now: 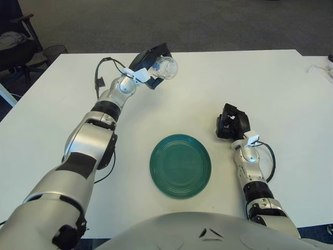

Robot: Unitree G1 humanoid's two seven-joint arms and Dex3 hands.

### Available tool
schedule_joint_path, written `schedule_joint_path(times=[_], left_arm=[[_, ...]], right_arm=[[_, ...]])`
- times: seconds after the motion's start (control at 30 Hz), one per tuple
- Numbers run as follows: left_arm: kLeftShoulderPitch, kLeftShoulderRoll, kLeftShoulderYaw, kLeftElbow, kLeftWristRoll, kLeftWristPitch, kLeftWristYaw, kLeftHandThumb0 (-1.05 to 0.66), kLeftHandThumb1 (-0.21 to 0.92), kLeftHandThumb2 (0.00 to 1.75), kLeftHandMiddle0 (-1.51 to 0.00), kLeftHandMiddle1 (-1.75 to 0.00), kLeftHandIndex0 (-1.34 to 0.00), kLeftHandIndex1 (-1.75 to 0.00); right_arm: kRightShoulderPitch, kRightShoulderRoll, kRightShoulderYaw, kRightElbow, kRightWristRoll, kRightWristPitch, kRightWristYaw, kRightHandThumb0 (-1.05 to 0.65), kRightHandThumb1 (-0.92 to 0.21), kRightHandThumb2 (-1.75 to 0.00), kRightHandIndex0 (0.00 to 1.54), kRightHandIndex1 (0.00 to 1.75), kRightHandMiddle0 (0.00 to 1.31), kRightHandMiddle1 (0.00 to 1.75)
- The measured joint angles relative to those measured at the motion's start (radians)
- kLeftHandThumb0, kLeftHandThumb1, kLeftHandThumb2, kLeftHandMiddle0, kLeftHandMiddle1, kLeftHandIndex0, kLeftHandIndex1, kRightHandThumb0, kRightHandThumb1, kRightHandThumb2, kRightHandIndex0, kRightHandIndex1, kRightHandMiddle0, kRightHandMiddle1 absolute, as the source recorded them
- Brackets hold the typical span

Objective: Put the bottle into the plate.

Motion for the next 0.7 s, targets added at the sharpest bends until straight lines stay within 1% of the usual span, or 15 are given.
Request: schedule_joint_path(times=[0.13, 0.23, 0.3, 0.43, 0.5, 0.6, 0.7], left_arm=[[0.070, -0.008, -0.016, -0.093, -0.008, -0.095, -0.033, 0.00, 0.08, 1.57, -0.81, -1.67, -0.57, -1.75], [0.156, -0.009, -0.048, -0.192, -0.036, -0.164, -0.103, 0.00, 0.08, 1.56, -0.81, -1.66, -0.57, -1.75], [0.204, -0.008, -0.069, -0.237, -0.044, -0.190, -0.154, 0.00, 0.08, 1.56, -0.82, -1.65, -0.57, -1.75], [0.287, 0.042, -0.117, -0.369, -0.083, -0.190, -0.296, 0.00, 0.08, 1.55, -0.82, -1.63, -0.57, -1.75], [0.312, 0.074, -0.130, -0.429, -0.114, -0.190, -0.364, 0.00, 0.08, 1.55, -0.83, -1.63, -0.57, -1.75], [0.319, 0.110, -0.137, -0.480, -0.135, -0.190, -0.424, 0.00, 0.06, 1.57, -0.84, -1.62, -0.58, -1.75], [0.320, 0.136, -0.136, -0.532, -0.141, -0.197, -0.444, 0.00, 0.04, 1.59, -0.86, -1.61, -0.60, -1.75]], right_arm=[[-0.008, 0.001, 0.000, 0.009, -0.002, -0.002, -0.004, -0.06, -0.24, -1.34, 1.20, 1.75, 1.02, 1.75], [-0.012, 0.002, 0.000, 0.016, -0.003, -0.004, -0.009, -0.06, -0.24, -1.34, 1.20, 1.75, 1.02, 1.75], [-0.014, 0.002, 0.000, 0.019, -0.003, -0.005, -0.010, -0.06, -0.24, -1.34, 1.20, 1.75, 1.02, 1.75], [-0.018, 0.004, 0.001, 0.025, -0.004, -0.006, -0.015, -0.06, -0.24, -1.34, 1.20, 1.75, 1.02, 1.75], [-0.020, 0.005, 0.001, 0.029, -0.004, -0.007, -0.018, -0.06, -0.24, -1.34, 1.20, 1.75, 1.02, 1.75], [-0.024, 0.005, 0.001, 0.035, -0.004, -0.009, -0.023, -0.06, -0.24, -1.34, 1.20, 1.75, 1.02, 1.75], [-0.033, 0.004, 0.001, 0.043, -0.006, -0.011, -0.027, -0.06, -0.24, -1.34, 1.20, 1.75, 1.02, 1.75]])
